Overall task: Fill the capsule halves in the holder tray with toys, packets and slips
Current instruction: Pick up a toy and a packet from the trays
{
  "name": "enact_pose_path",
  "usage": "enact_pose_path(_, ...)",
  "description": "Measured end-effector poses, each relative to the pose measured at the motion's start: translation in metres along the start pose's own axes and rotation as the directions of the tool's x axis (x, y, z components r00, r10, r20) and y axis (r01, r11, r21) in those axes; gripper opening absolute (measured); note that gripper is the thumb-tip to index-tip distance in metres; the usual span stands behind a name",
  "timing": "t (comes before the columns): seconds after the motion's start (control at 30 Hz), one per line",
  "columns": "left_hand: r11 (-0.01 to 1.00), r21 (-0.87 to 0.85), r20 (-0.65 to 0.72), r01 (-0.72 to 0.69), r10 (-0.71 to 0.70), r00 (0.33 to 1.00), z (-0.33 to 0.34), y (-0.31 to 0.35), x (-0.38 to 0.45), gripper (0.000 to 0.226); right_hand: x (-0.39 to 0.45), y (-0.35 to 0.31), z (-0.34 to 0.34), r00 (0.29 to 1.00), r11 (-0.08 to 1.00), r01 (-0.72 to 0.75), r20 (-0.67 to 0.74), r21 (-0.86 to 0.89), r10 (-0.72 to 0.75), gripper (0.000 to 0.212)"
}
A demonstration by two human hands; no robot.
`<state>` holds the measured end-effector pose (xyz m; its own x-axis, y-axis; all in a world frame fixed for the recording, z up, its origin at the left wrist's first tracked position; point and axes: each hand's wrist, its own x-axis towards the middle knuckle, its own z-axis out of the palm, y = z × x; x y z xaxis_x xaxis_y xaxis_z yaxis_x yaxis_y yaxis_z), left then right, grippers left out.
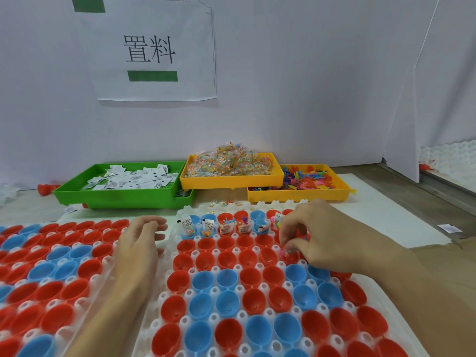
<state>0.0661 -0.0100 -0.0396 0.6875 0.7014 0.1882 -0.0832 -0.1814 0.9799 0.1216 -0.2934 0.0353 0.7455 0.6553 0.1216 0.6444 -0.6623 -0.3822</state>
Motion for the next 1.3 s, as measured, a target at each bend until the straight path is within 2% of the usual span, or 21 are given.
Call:
enact_pose_path(0.13,1.000,-0.001,0.000,0.001,-0.001,1.000,0.001,-0.001,0.000,0.029,-0.001,-0.004,-0.001,1.000,1.000,-0.001,0.009,-0.031,0.001,0.030)
enact_pose_path(0.37,0.999,0.020,0.005,-0.028,0.028,1.000,0.000,-0.002,0.000,0.031,-0.004,-0.003,-0.002,1.000,0.996,0.021,0.006,-0.081,-0.020,0.023)
enact_pose_path(0.6,0.999,0.021,0.006,-0.028,0.028,1.000,0.000,-0.002,-0.001,0.032,-0.002,-0.002,0.000,0.999,0.997,0.007,0.050,-0.071,-0.004,0.023)
enact_pose_path(0.93,1.000,0.026,-0.003,-0.012,0.012,1.000,0.000,-0.001,0.000,0.031,0.003,-0.005,0.001,0.998,0.998,-0.053,0.013,-0.031,0.053,0.031)
enact_pose_path(1.1,1.000,0.027,-0.006,-0.012,0.012,1.000,0.000,0.002,-0.003,0.030,0.003,-0.006,0.001,0.998,0.997,-0.067,0.010,0.026,0.067,0.016)
enact_pose_path(1.17,0.997,0.060,-0.013,-0.044,0.045,0.999,0.000,0.007,-0.006,0.030,0.002,-0.004,0.000,0.999,0.997,-0.054,0.010,0.047,0.054,0.015)
enact_pose_path(1.3,0.948,0.255,-0.054,-0.192,0.213,0.976,0.000,0.023,-0.005,0.023,-0.001,0.004,-0.004,1.000,0.998,-0.001,0.006,0.067,0.001,0.025)
